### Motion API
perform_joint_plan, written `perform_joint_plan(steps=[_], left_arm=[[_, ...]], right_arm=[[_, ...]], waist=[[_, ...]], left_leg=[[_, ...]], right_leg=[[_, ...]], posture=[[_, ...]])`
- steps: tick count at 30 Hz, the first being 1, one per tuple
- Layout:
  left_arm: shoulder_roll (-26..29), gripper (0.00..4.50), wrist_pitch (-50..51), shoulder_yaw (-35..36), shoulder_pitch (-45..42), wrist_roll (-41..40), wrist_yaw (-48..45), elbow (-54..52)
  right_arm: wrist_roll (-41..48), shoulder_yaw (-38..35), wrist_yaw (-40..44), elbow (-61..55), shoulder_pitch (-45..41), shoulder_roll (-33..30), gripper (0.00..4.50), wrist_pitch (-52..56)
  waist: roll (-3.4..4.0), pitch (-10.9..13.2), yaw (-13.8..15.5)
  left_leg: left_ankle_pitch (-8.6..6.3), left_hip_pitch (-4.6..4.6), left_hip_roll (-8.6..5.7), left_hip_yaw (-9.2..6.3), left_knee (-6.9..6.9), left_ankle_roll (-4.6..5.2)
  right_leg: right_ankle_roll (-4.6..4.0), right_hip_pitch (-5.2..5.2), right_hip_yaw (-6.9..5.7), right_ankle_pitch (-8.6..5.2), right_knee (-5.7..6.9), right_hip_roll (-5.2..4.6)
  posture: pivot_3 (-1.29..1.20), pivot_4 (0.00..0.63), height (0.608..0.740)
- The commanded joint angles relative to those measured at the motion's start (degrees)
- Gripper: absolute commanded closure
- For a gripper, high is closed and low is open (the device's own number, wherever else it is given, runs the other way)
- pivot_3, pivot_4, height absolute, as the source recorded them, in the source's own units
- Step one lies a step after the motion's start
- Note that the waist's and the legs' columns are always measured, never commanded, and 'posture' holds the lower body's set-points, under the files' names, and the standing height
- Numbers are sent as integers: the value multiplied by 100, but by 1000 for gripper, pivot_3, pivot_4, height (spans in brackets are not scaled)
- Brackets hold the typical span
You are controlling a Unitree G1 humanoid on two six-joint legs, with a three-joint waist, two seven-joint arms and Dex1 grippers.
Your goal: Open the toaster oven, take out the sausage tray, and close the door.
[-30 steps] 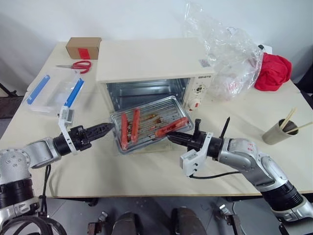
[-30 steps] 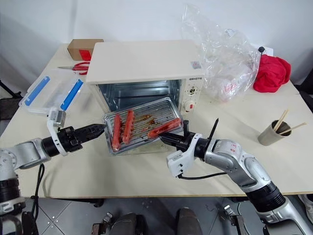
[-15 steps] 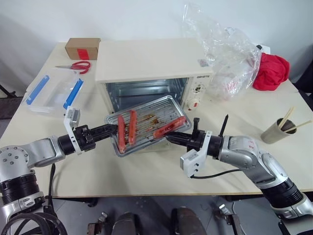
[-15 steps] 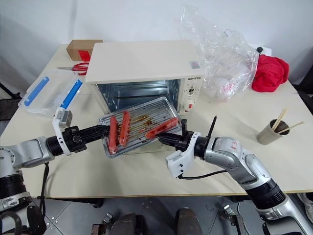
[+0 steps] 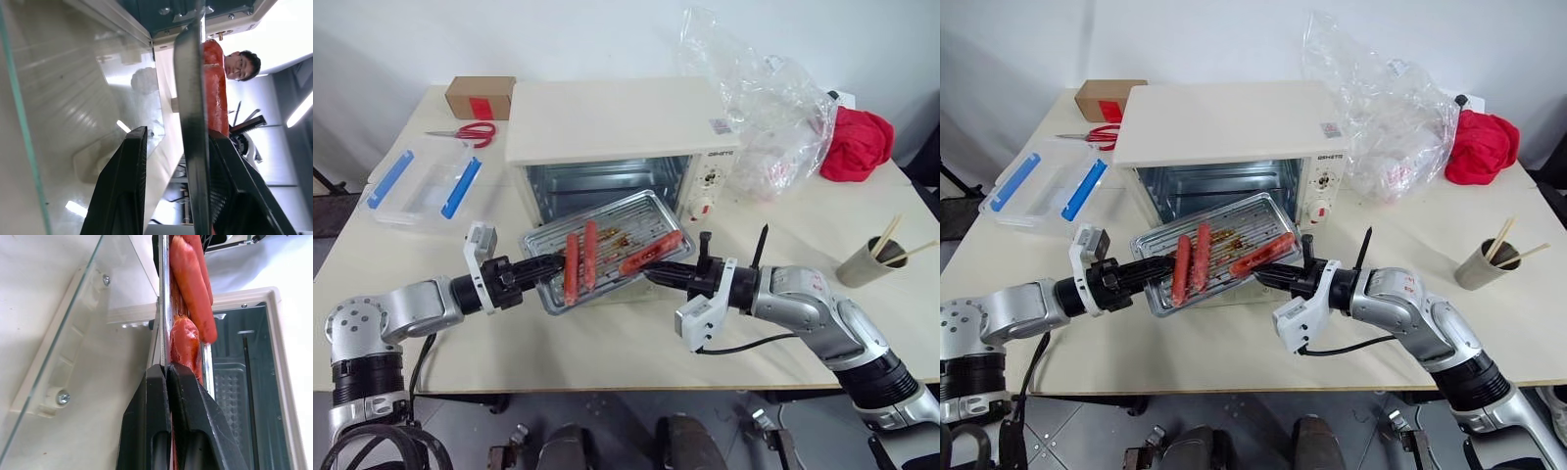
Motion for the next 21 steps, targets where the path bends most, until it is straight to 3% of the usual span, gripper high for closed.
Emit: perform_joint_plan(steps=[1,5,15,18,21], left_arm=[[199,3470,-158,-321,199,-563,136,-141],[1,4492,-365,-165,293,-563,162,-101],[-722,4492,-585,333,797,-563,375,-567],[-969,4500,-653,667,1231,-563,511,-764],[-1185,4500,-738,867,1398,-563,629,-922]], right_arm=[[379,-104,48,-150,-135,47,4500,-105],[726,-49,258,-129,-153,-14,4500,-444],[1170,-99,647,-81,-166,3,4500,-345],[1885,-166,1015,-220,-87,-26,3720,164],[2008,-151,1181,-238,-76,-96,2803,150]], waist=[[0,0,-5],[0,0,-2],[0,0,3],[1,0,-6],[0,0,3]], left_leg=[[0,0,3,-1,0,0],[0,1,8,0,5,0],[0,2,-3,0,18,1],[0,4,-1,0,17,1],[-1,5,13,0,17,2]], right_leg=[[0,0,0,0,-1,0],[0,1,0,0,-5,2],[0,5,2,0,-11,1],[0,6,5,0,-10,-1],[-2,5,4,-1,-11,3]], posture=[[0,150,740],[0,150,740],[0,150,740],[0,150,740],[0,150,740]])
